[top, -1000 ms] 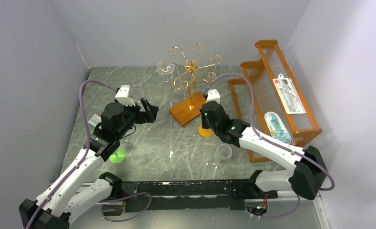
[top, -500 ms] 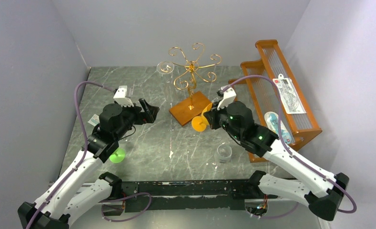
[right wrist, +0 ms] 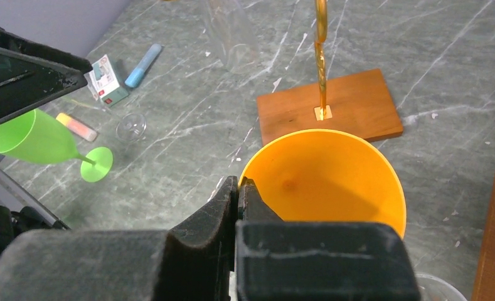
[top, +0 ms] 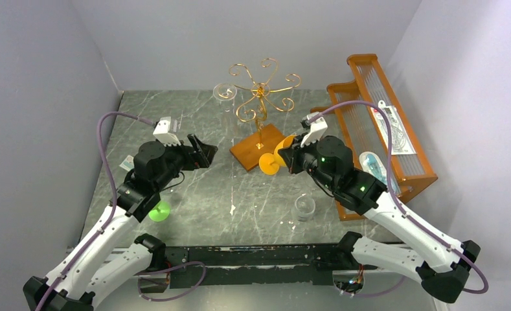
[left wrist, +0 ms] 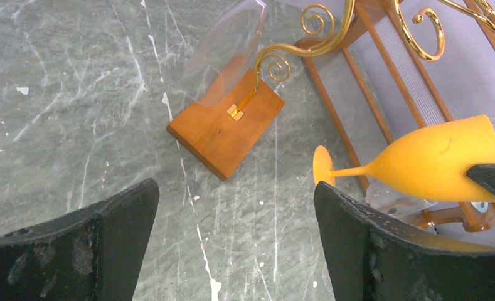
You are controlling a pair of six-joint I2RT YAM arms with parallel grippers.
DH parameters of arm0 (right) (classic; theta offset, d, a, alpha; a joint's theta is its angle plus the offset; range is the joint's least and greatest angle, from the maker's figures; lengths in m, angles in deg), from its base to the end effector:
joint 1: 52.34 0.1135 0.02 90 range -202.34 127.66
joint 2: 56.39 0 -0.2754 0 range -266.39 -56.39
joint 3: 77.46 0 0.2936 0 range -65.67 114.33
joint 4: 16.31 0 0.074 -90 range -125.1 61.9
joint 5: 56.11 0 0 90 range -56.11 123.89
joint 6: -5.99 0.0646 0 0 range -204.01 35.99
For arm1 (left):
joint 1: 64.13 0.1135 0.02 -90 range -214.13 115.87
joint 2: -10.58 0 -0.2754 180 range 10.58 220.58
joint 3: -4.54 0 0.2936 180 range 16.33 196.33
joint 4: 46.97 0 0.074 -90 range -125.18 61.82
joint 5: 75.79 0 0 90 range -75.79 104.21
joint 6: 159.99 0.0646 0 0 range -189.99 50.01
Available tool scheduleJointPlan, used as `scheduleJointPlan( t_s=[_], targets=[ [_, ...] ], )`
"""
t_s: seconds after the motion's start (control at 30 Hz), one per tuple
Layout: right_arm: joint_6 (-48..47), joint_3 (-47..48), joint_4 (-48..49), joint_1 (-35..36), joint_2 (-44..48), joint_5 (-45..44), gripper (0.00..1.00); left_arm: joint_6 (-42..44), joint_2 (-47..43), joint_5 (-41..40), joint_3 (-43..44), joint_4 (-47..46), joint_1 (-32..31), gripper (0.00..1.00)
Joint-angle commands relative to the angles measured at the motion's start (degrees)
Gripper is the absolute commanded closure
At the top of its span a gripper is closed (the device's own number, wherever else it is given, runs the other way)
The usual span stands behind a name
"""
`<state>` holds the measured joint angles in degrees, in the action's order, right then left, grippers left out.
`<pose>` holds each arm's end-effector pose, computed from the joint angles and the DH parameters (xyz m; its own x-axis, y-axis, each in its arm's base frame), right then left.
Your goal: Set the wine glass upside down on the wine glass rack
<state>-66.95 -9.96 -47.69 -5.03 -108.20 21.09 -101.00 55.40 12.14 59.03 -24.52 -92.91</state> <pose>0.1897 0.1845 0.3723 -0.3431 0.0499 -0.9380 -0.4932 0.8403 0.2252 0.2195 -0.1179 0.3263 -0.3981 -0.3687 -0.8400 0.2860 0.8201 -0.4956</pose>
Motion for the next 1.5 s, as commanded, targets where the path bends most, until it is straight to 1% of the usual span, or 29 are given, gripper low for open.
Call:
scheduleJointPlan(
  t_s=[0.0, 0.13, 0.2, 0.3, 0.43, 0.53, 0.67, 0.77, 0.87, 0.93, 1.03, 1.1, 1.13, 1.23, 1.33, 1.47],
  targets=[
    [-0.7, 1.7, 1.1, -0.2, 0.5, 3.0, 1.0, -1.6, -0.3, 1.1, 1.0, 0.2, -0.2, 0.03],
    [0.0, -1.2, 5.1, -0.2, 4.7, 7.7, 1.0, -5.7, -0.9, -0.1, 0.0, 0.7, -0.2, 0.03],
    [0.2, -3.3, 7.6, -0.2, 6.7, 10.2, 1.0, -10.7, -1.6, -2.5, -0.8, 2.7, -0.2, 0.03],
    [0.4, -5.7, 12.0, -0.1, 8.9, 13.2, 1.0, -18.7, -3.7, -4.0, -2.7, 4.3, -0.2, 0.03],
    [2.3, -8.9, 18.8, -0.1, 11.4, 13.0, 1.0, -27.8, -7.8, -1.3, -4.6, 1.6, -0.2, 0.03],
    [3.0, -10.8, 25.1, -0.1, 11.6, 13.2, 1.0, -32.2, -10.1, -0.6, -3.4, 2.3, -0.2, 0.03],
    [1.8, -12.1, 31.7, 1.2, 8.6, 15.1, 1.0, -37.4, -11.2, -0.2, 0.2, 8.1, -0.2, 0.03],
    [-1.3, -11.0, 34.1, 6.2, 5.1, 11.5, 1.0, -42.0, -11.3, 2.2, 0.0, 7.6, -0.2, 0.03],
    [-8.1, -9.6, 37.1, 16.6, 1.2, -0.1, 1.0, -44.4, -11.0, 5.2, 1.1, 8.2, -0.2, 0.03],
    [-11.5, -8.5, 38.5, 21.9, -1.7, -7.1, 1.0, -46.0, -10.8, 5.2, 3.0, 11.7, -0.2, 0.03],
    [-16.0, -8.1, 42.9, 25.4, -5.1, -13.4, 1.0, -49.3, -11.6, 2.3, 5.7, 19.0, -0.2, 0.03],
    [-19.6, -7.7, 46.0, 27.5, -7.6, -15.7, 1.0, -52.7, -13.7, -0.9, 5.3, 21.3, -0.2, 0.03],
    [-21.5, -7.6, 47.7, 28.6, -8.8, -17.0, 1.0, -54.2, -15.0, -1.8, 4.5, 21.2, -0.2, 0.05],
    [-27.6, -7.5, 53.2, 31.4, -12.2, -20.4, 1.0, -57.1, -18.0, -2.8, 1.1, 17.9, -0.2, 0.11],
    [-30.6, -8.5, 59.6, 32.6, -14.0, -19.4, 1.0, -58.2, -18.1, -1.1, -0.8, 14.8, -0.2, 0.15],
    [-32.5, -9.1, 65.0, 33.5, -16.2, -17.9, 1.0, -58.8, -14.5, 4.5, -1.7, 10.8, -0.2, 0.15]
  ],
)
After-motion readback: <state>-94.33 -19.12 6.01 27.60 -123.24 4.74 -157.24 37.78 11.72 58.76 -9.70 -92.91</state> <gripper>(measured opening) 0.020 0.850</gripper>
